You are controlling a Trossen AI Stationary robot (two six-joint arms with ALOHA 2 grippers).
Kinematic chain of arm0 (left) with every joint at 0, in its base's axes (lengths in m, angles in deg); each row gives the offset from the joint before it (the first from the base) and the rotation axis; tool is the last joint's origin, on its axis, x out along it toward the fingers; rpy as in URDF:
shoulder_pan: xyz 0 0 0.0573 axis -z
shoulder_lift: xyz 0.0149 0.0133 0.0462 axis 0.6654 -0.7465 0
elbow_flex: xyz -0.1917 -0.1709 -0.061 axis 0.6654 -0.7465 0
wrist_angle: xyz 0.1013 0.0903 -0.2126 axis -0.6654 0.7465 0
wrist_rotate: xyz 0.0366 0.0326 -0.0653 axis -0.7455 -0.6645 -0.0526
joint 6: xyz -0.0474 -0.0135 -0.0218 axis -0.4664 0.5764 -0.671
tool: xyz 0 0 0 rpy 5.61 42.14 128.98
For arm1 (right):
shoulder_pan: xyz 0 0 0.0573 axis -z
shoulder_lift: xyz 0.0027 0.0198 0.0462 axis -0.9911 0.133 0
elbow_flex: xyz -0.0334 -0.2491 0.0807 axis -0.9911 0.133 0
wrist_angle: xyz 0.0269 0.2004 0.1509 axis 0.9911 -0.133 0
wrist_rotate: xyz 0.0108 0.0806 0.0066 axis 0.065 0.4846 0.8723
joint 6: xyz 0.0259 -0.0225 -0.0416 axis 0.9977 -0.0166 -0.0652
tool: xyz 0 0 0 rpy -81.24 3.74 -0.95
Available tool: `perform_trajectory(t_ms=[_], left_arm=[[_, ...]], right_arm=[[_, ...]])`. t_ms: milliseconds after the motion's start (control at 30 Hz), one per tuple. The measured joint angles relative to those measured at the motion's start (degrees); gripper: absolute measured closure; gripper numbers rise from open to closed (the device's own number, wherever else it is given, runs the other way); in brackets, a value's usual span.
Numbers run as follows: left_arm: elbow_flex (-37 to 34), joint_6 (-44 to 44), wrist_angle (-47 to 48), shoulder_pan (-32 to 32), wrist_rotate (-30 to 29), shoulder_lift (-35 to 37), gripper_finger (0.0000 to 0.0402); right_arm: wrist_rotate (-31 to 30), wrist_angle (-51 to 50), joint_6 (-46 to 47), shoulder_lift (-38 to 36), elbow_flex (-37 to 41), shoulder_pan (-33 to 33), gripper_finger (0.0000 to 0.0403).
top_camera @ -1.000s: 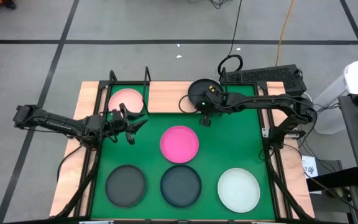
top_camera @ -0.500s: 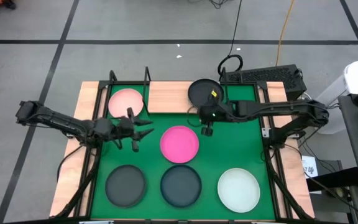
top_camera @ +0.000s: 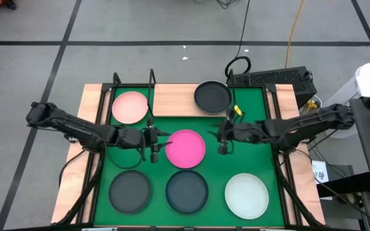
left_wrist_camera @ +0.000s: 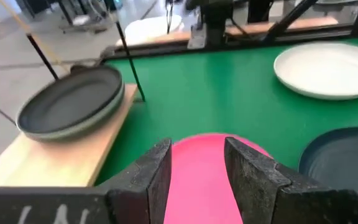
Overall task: Place and stack plates onto a shelf
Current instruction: Stack the pink plate on top of the black plate on the shelf
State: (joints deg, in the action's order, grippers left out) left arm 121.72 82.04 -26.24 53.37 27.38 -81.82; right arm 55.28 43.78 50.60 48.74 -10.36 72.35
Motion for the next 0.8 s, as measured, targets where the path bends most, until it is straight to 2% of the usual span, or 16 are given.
perform_trajectory(t_ms=[133, 333, 500, 567, 667, 800], left_arm=[[0.0, 0.2, 1.8, 0.2, 2.8, -2.1, 0.0248], [1.3, 3.7, 4.4, 3.2, 4.1, -9.7, 0.0248], [3.9, 6.2, 9.9, 3.9, 4.1, -13.6, 0.0248], [4.7, 7.8, 11.0, 4.2, 6.1, -14.8, 0.0248], [5.7, 10.8, 14.4, 5.0, 8.8, -15.9, 0.0248], [6.8, 15.1, 17.6, 6.1, 9.1, -17.3, 0.0248]], right_arm=[[0.1, 9.4, -0.2, -6.0, 8.1, -2.1, 0.0309], [0.1, 21.2, -2.5, -15.0, 17.1, -3.7, 0.0309], [0.2, 25.0, -3.5, -20.2, 22.1, -4.0, 0.0309], [0.3, 25.7, -3.9, -21.4, 23.3, -4.0, 0.0309], [0.3, 26.9, -4.9, -22.7, 24.3, -4.0, 0.0309], [0.3, 27.1, -5.9, -23.4, 24.5, -4.0, 0.0309]])
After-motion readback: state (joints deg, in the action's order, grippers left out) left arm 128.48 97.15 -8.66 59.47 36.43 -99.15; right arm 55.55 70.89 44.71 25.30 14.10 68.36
